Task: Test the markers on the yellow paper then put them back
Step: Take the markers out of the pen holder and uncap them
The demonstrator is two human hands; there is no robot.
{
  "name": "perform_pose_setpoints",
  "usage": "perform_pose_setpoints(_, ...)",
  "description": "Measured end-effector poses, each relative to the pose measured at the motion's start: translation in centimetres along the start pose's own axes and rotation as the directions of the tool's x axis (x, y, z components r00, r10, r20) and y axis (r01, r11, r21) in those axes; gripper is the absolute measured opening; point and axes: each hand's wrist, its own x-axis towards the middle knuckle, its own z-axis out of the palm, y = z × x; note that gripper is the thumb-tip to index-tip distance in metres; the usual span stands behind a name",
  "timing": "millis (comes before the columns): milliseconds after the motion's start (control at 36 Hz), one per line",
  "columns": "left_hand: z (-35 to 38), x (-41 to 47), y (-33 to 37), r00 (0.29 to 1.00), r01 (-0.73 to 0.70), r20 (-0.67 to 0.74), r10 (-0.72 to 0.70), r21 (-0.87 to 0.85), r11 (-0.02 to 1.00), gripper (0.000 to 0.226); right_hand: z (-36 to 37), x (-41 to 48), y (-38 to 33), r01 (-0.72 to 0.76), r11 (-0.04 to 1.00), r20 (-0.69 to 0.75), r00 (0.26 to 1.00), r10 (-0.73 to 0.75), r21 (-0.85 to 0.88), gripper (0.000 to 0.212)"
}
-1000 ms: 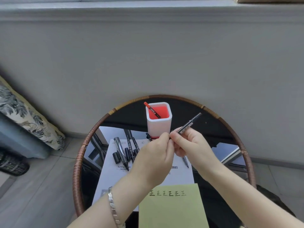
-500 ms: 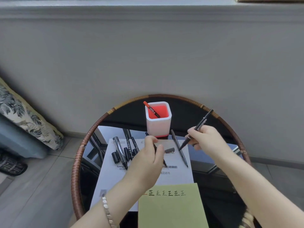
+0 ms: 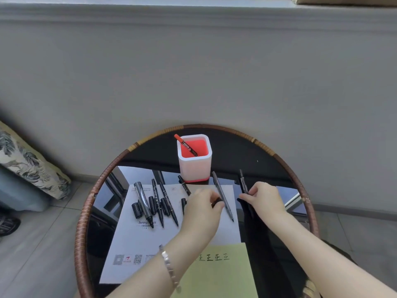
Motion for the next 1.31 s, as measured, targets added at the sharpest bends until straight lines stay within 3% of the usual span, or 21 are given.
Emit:
perform_pose_setpoints(167,3.3,2.9,2.8,0.995,-0.012,0.096,0.000,0.127,0.992,0.025,0.0,-0.2,0.6,0.001,0.998,0.009,1.000,-0.001,0.057,0.021)
perform_pose_setpoints(333,5.0,4.3,3.7,0.985,-0.054,0.174,0.002,0.294,0.954,0.010,-0.1,0.0,0.9,0.026,0.998,0.044,0.999,-0.028,0.061,0.018)
perform_pose_setpoints(500,4.5,4.4,3.3,0.983,-0.073,0.185,0.012,0.325,0.943,0.025,0.0,0.3,1.0,0.018,0.998,0.080,0.997,-0.022,0.057,0.019)
perform_pose_setpoints(611,2.3,4.0,3.2,0.987,-0.117,0.140,0.082,0.268,0.956,0.027,-0.5,0.3,0.3,0.067,0.997,0.055,0.996,-0.068,0.023,0.020)
perform_pose_setpoints(722,-1.0,3.0,2.1,0.994,-0.107,0.036,0.102,0.216,0.971,0.023,-1.2,0.4,-2.4,0.237,0.969,-0.042,0.971,-0.234,0.070,0.019)
perform_pose_setpoints(917,-6.0,1.7,-0.5,0.999,-0.001,-0.048,0.011,0.203,0.979,0.026,-1.7,1.1,-11.1,0.555,0.827,-0.105,0.831,-0.546,0.095,0.027)
perform_pose_setpoints(1111,-8.4,1.0,-1.6,0.992,0.026,-0.130,-0.002,0.179,0.983,0.030,1.5,3.7,-16.2,0.520,0.854,0.027,0.854,-0.519,-0.027,0.042)
perform_pose_setpoints(1194,-8.8,0.7,-1.9,0.989,0.023,-0.149,0.005,0.183,0.983,0.030,2.8,4.4,-16.7,0.509,0.857,0.049,0.861,-0.507,-0.079,0.036)
perform_pose_setpoints(1306,-9.1,0.4,-2.7,0.987,0.017,-0.161,0.013,0.185,0.983,0.030,3.4,4.3,-16.1,0.514,0.854,-0.026,0.855,-0.517,-0.078,0.026)
